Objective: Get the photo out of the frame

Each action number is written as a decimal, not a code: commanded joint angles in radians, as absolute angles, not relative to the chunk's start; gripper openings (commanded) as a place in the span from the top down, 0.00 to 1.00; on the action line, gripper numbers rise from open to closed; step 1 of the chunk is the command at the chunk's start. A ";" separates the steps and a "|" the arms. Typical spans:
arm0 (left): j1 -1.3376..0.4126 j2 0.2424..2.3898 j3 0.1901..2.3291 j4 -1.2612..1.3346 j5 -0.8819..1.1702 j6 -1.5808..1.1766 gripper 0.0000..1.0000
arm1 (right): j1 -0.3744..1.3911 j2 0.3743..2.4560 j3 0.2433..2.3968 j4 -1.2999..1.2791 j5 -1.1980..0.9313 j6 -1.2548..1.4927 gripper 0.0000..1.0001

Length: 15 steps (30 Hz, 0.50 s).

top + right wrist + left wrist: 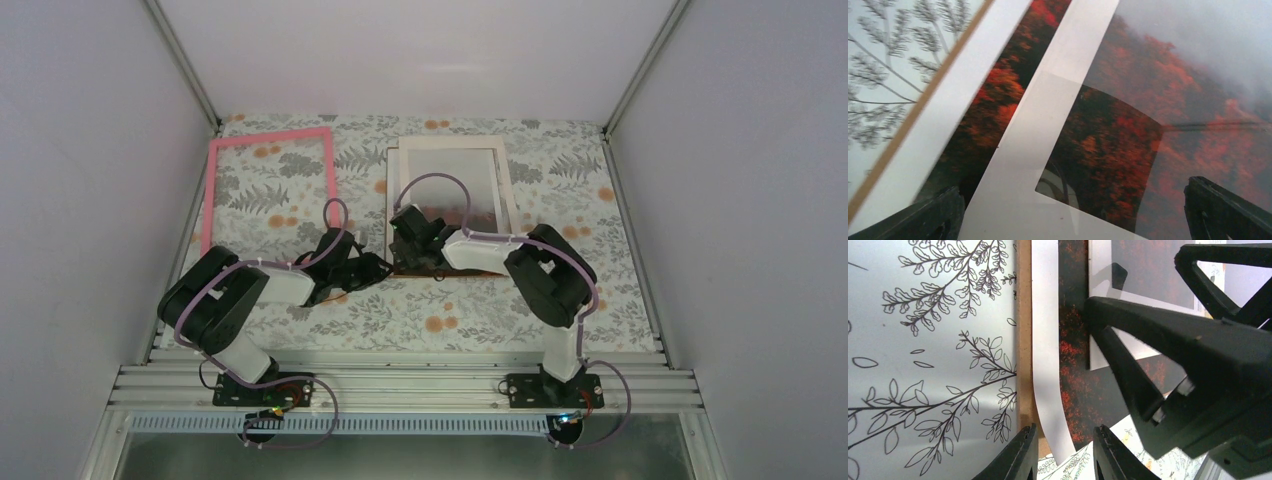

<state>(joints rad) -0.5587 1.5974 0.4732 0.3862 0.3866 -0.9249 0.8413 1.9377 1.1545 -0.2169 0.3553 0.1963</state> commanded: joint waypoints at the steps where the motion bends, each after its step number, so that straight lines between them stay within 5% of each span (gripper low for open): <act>1: -0.563 1.630 0.444 0.293 0.325 -0.910 0.70 | 0.807 1.901 1.114 -0.268 0.431 0.205 0.00; 15: -0.563 1.620 0.435 0.295 0.323 -0.909 0.71 | 0.720 1.826 1.025 -0.265 0.434 0.216 0.00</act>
<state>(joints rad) -0.5594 1.5970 0.4706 0.3893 0.3832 -0.9245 0.7509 1.8565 1.0599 -0.2420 0.4046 0.1974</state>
